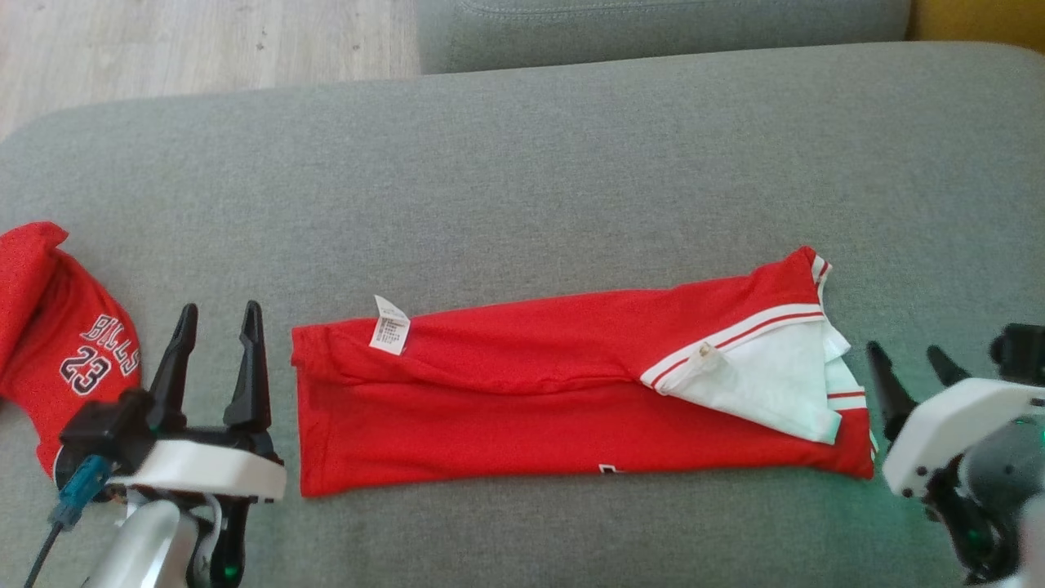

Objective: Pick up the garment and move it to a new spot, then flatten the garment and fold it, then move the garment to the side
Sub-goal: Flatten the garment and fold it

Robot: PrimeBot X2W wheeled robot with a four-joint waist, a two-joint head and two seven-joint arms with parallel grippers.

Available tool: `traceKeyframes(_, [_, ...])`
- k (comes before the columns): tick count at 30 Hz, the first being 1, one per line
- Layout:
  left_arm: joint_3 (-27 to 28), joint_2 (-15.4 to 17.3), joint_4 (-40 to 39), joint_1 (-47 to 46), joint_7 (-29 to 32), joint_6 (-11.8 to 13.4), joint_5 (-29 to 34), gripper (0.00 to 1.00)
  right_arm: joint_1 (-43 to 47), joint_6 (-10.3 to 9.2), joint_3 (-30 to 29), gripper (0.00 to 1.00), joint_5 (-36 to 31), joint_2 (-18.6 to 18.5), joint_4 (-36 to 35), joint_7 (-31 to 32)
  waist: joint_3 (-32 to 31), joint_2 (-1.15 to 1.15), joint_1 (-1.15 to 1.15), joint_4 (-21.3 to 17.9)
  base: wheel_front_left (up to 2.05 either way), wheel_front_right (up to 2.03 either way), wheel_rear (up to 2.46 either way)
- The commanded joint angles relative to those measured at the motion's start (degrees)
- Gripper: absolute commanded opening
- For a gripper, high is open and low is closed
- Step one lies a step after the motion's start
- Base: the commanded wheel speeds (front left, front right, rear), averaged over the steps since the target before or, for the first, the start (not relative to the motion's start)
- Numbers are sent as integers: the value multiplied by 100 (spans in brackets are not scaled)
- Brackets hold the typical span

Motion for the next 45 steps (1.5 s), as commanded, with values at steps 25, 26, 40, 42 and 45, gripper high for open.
traceKeyframes(25, [174,45,422,-616,-29,-55,71,100,-1585,39,1190,0,131,-31,3082,-202,108,0,1,70,0,0,0])
traceKeyframes(26, [184,48,420,-602,-30,-51,63,100,-1582,39,1158,0,119,-31,2998,-245,102,0,1,60,0,0,0])
traceKeyframes(40, [297,114,186,-326,-44,66,55,100,-1080,39,-613,0,-984,-762,596,191,64,0,1,-147,0,0,0])
traceKeyframes(42, [287,107,140,-317,-45,74,74,100,-1011,39,-810,0,-1092,-876,378,322,66,0,1,-162,0,0,0])
traceKeyframes(45, [244,93,103,-330,-46,70,119,100,-889,39,-914,0,-1195,-957,172,518,29,0,1,-166,0,0,0])
